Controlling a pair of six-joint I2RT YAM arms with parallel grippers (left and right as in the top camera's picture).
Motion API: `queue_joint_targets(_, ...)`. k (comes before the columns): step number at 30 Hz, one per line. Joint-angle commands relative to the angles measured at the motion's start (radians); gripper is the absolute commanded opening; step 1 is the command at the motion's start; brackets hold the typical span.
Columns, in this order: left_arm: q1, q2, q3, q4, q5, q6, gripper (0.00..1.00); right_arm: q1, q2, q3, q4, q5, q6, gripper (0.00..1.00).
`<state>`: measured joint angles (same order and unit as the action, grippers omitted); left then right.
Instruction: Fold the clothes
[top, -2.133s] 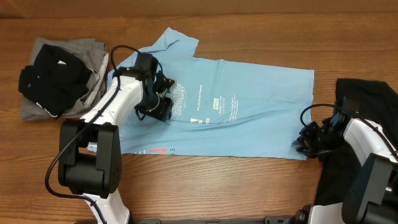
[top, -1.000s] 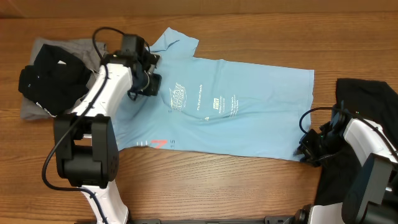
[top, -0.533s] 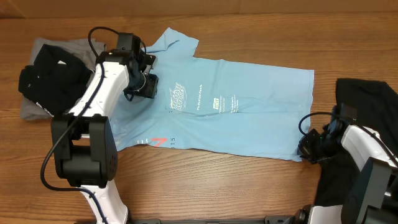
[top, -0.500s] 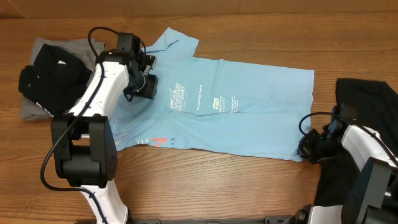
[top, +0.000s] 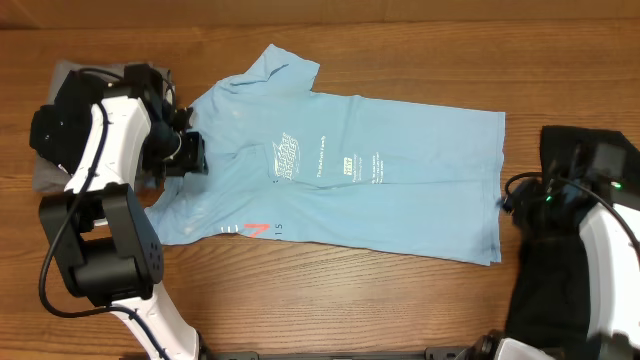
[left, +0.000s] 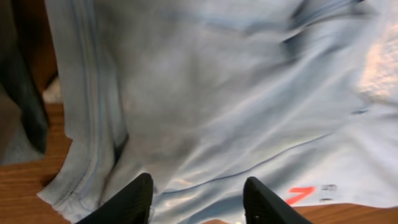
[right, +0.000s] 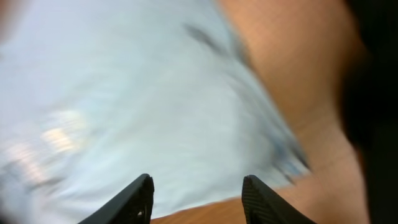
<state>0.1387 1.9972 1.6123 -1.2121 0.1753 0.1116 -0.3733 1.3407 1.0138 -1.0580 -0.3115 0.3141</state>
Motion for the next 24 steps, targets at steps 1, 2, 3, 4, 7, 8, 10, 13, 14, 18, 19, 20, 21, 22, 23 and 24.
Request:
queue_joint_targets(1,-0.033,-0.032,0.201,-0.032,0.125,0.049,0.70,-0.002,-0.069,0.148,0.010,-0.193,-0.105,0.56)
queue_joint_targets(2,-0.041,-0.032,0.245,-0.018,0.147,0.053,0.75,-0.002,-0.069,0.180,0.013,-0.210,-0.101,0.57)
queue_joint_targets(3,-0.051,-0.032,0.280,0.013,0.159,0.057,0.79,-0.002,-0.069,0.209,0.026,-0.231,-0.101,0.59)
queue_joint_targets(4,-0.059,-0.032,0.297,0.035,0.159,0.056,0.79,-0.002,-0.069,0.217,0.034,-0.238,-0.098,0.58)
queue_joint_targets(7,-0.114,-0.028,0.322,0.175,0.150,0.058,0.79,-0.002,-0.067,0.227,0.085,-0.244,-0.045,0.59)
queue_joint_targets(8,-0.127,-0.023,0.322,0.204,0.144,0.058,0.79,-0.002,-0.066,0.227,0.088,-0.244,-0.045,0.59)
queue_joint_targets(10,-0.163,0.001,0.322,0.279,0.106,0.061,0.79,-0.002,-0.062,0.227,0.087,-0.244,-0.045,0.60)
queue_joint_targets(13,-0.220,0.086,0.322,0.395,0.051,0.046,0.79,-0.002,-0.053,0.227,0.080,-0.243,-0.045,0.59)
queue_joint_targets(14,-0.228,0.112,0.322,0.431,0.046,0.038,0.80,-0.002,-0.050,0.227,0.078,-0.241,-0.045,0.60)
queue_joint_targets(18,-0.243,0.187,0.322,0.456,0.047,-0.005,0.83,-0.002,-0.029,0.225,0.039,-0.205,-0.045,0.59)
queue_joint_targets(19,-0.243,0.190,0.322,0.430,0.047,-0.003,0.82,-0.002,-0.017,0.220,0.009,-0.174,-0.043,0.57)
queue_joint_targets(20,-0.243,0.190,0.322,0.379,0.031,0.002,0.78,-0.002,-0.003,0.214,-0.013,-0.146,-0.034,0.50)
queue_joint_targets(21,-0.242,0.180,0.323,0.326,-0.002,0.000,0.75,-0.001,0.016,0.200,-0.041,-0.101,-0.024,0.43)
queue_joint_targets(22,-0.240,0.171,0.327,0.275,-0.035,-0.002,0.72,-0.001,0.031,0.188,-0.055,-0.075,-0.018,0.41)
queue_joint_targets(23,-0.237,0.158,0.334,0.219,-0.056,-0.001,0.66,-0.001,0.053,0.170,-0.069,-0.043,-0.003,0.40)
queue_joint_targets(24,-0.231,0.140,0.344,0.156,-0.077,-0.005,0.62,-0.001,0.076,0.154,-0.081,-0.025,0.011,0.35)
